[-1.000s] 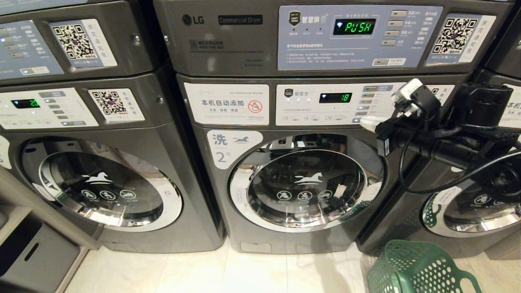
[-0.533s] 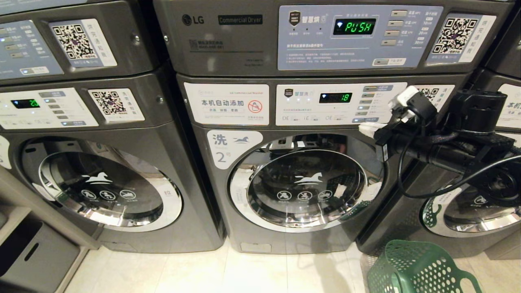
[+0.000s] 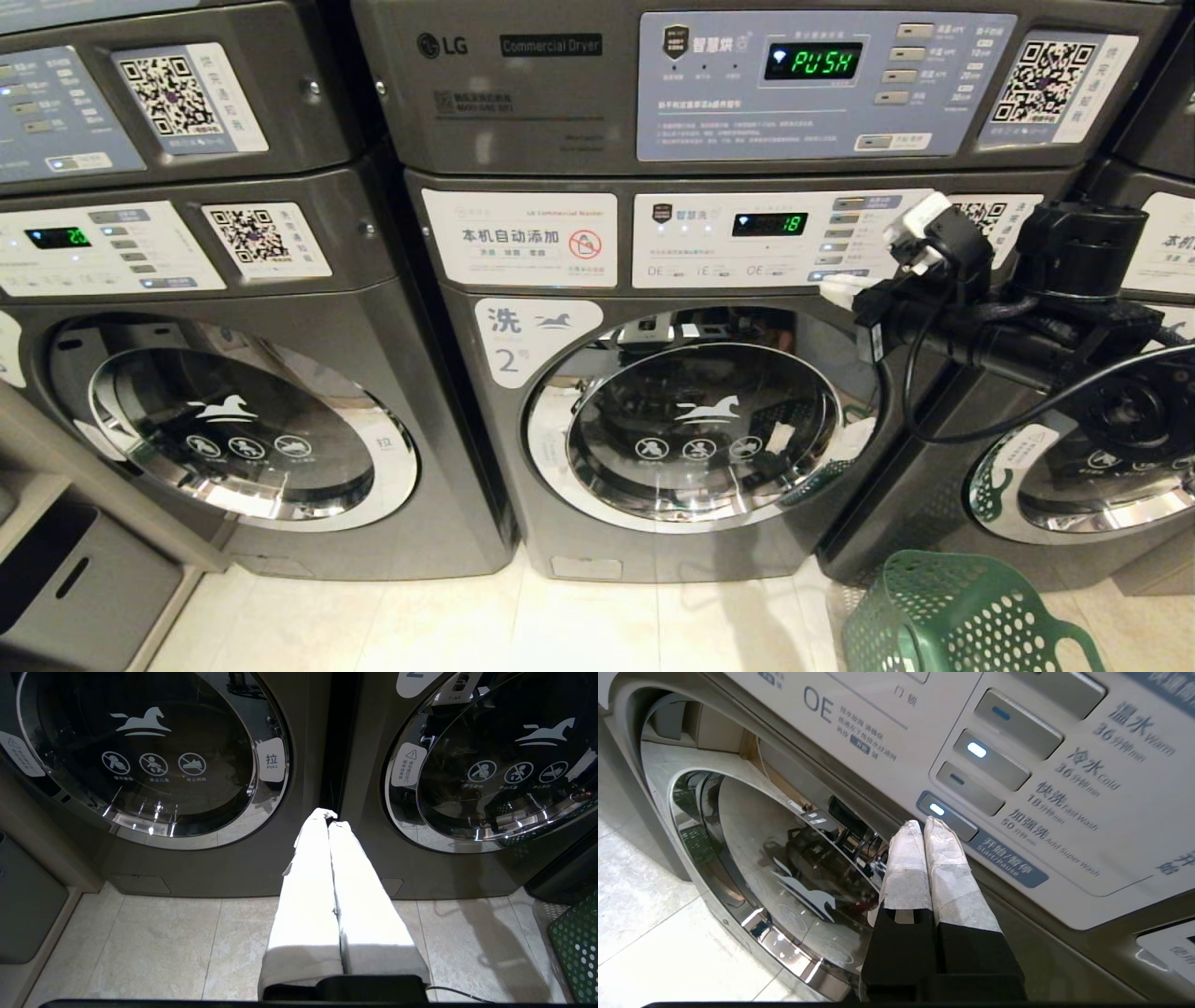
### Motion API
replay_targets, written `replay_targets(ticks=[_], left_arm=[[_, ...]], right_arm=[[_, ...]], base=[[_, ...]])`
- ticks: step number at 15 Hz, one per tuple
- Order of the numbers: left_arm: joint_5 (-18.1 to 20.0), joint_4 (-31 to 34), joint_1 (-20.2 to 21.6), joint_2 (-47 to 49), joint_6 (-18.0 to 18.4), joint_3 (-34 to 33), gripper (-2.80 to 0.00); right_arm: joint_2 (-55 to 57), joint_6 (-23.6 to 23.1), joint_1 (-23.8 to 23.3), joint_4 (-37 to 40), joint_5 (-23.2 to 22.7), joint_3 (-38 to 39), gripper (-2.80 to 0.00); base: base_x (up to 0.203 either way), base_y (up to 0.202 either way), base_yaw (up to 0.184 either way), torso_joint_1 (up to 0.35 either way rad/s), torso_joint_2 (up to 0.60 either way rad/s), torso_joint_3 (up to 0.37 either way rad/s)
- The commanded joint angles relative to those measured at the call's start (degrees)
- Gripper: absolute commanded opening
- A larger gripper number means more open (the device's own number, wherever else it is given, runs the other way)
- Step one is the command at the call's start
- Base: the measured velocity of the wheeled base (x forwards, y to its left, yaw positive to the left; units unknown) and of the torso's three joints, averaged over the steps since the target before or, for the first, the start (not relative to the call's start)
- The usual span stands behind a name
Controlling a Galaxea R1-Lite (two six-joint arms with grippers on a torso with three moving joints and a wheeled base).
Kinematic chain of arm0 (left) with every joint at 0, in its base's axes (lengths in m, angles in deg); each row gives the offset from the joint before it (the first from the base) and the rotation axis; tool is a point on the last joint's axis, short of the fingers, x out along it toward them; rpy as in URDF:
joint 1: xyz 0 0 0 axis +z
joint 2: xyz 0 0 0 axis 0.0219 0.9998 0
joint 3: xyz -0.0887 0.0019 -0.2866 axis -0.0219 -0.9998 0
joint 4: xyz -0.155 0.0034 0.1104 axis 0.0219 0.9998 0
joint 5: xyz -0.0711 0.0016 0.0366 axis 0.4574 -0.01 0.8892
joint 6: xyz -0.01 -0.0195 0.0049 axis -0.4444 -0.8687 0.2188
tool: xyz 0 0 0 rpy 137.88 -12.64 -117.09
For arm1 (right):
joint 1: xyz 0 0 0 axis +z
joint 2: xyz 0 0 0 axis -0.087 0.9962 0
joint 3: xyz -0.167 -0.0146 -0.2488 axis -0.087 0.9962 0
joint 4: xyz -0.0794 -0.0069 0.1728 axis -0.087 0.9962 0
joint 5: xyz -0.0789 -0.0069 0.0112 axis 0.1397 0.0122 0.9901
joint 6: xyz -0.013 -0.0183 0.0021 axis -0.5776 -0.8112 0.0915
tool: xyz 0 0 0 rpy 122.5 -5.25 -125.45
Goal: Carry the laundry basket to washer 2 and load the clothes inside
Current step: Press the washing machine switch
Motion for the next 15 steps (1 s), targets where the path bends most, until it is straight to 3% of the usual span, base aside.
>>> replay_targets(ticks=[1, 15], left_arm=[[0.0, 0.0, 0.0, -0.1, 0.0, -0.5, -2.80], [0.0, 0.0, 0.0, -0.1, 0.0, -0.5, -2.80]], right_arm=[[0.7, -0.2, -0.1, -0.2, -0.1, -0.8, -2.80], [3.2, -0.1, -0.7, -0.2, 0.1, -4.6, -2.80]], base=[[0.000, 0.000, 0.000, 0.000, 0.00, 0.000], [0.000, 0.000, 0.000, 0.000, 0.00, 0.000]])
